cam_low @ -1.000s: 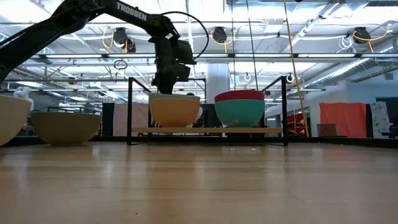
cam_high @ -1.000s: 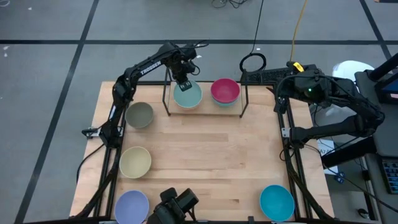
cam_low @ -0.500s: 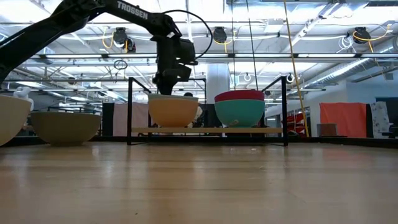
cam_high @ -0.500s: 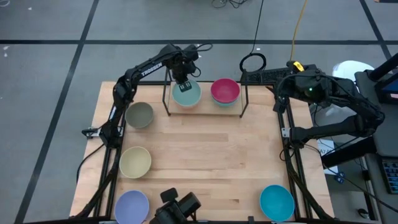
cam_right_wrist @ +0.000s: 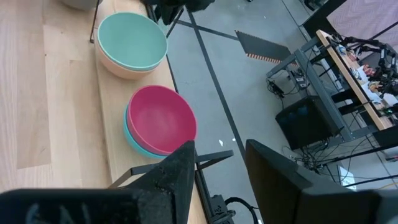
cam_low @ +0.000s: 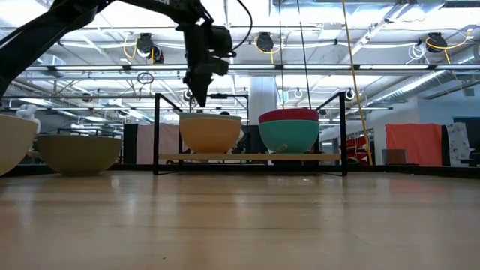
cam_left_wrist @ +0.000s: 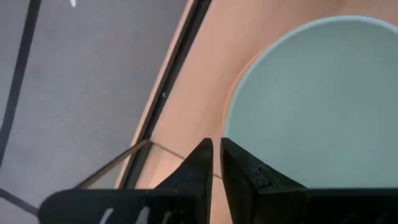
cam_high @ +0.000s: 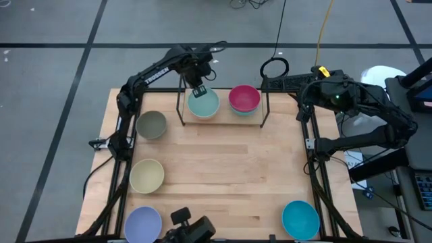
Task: Place and stack bowls onto a shelf
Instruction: Stack the blue bowl on top of the red bowl on the shelf
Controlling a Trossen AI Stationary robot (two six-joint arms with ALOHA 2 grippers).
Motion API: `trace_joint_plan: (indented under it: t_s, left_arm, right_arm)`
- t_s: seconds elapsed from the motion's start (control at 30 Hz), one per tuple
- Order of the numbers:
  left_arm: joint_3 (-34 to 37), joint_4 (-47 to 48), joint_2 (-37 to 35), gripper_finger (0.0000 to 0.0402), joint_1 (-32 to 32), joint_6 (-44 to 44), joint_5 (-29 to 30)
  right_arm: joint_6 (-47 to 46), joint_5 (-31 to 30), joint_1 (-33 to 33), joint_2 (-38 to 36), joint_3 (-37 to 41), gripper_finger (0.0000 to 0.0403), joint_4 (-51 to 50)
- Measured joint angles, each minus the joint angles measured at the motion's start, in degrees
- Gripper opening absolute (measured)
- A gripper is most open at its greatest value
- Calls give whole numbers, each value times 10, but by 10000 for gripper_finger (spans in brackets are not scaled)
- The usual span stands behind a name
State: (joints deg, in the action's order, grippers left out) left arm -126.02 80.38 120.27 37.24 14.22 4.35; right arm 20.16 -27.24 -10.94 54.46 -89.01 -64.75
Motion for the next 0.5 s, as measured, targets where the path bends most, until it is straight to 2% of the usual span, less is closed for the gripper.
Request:
trace_joint_plan:
  t_s: [0.13, 0.33, 0.5]
  left_arm:
    - [0, 20, -35, 37, -7, -43, -23]
    - [-1, 57, -108, 37, -32, -57, -45]
    - [-1, 57, -178, 37, -60, -82, -48]
  right_arm:
    - [0, 2, 0, 0, 0, 134, 0]
    - [0, 6, 1, 0, 0, 130, -26]
    - [-23, 60, 1, 0, 0, 123, -59]
